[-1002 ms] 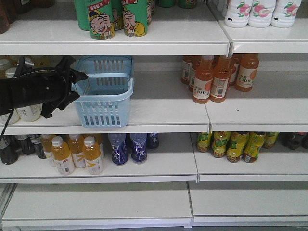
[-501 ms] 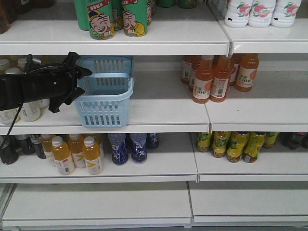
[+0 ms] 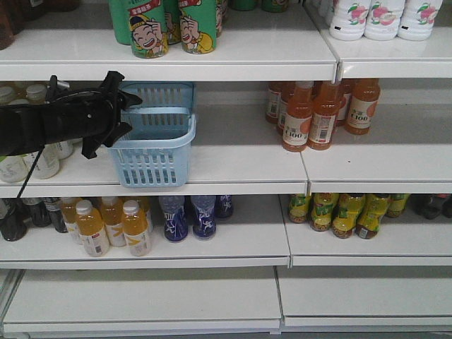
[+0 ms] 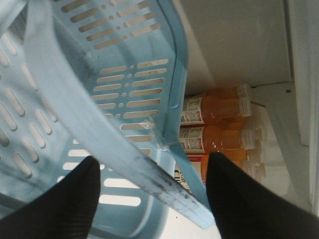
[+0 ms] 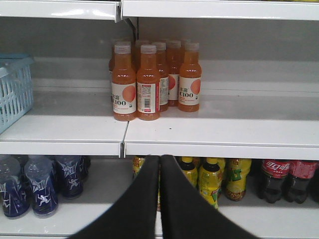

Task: Place coke in basket with both arms
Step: 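Close the left gripper on the light-blue basket handle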

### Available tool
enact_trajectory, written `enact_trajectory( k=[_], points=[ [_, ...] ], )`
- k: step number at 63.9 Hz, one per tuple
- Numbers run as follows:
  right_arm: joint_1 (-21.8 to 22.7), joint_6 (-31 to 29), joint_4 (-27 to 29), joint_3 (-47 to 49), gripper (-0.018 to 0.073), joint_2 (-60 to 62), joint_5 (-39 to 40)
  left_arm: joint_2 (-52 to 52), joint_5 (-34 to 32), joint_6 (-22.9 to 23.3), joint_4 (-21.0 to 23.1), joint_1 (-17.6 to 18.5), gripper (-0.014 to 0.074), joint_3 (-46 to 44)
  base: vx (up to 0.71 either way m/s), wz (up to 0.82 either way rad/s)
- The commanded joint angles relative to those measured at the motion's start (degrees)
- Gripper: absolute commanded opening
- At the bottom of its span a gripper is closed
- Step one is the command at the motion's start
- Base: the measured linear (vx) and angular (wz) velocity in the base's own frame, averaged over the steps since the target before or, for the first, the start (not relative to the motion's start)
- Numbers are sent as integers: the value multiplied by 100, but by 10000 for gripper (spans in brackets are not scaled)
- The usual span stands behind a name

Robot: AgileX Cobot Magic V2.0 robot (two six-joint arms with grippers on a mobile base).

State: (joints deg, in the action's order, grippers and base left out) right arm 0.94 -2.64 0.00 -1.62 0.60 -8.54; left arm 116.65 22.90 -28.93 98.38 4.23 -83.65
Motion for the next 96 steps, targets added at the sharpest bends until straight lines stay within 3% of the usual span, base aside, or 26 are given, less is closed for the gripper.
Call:
enact_trajectory(
  k=[1,14,22,53,66,83,96],
  points=[
    [11,-54,0,-36,-2,74,432,-284,223,58,409,28,449,-240,0,0],
    [11,-54,0,-36,-2,74,432,-279,199,36,409,28,445,-240,0,0],
    [11,-54,0,-36,-2,74,432,-279,225,31,409,28,399,-240,0,0],
    [11,-54,0,-36,-2,74,432,-279,118,-122,409,28,-8,-240,0,0],
    [11,-54,0,-36,-2,74,425,-279,224,-122,403,23,-8,-240,0,0],
    [11,-54,0,-36,-2,74,425,-289,1082,-460,382,23,-8,-240,0,0],
    [11,-54,0,-36,-2,74,432,-317,1613,-461,262,-40,-8,-235,0,0]
  ],
)
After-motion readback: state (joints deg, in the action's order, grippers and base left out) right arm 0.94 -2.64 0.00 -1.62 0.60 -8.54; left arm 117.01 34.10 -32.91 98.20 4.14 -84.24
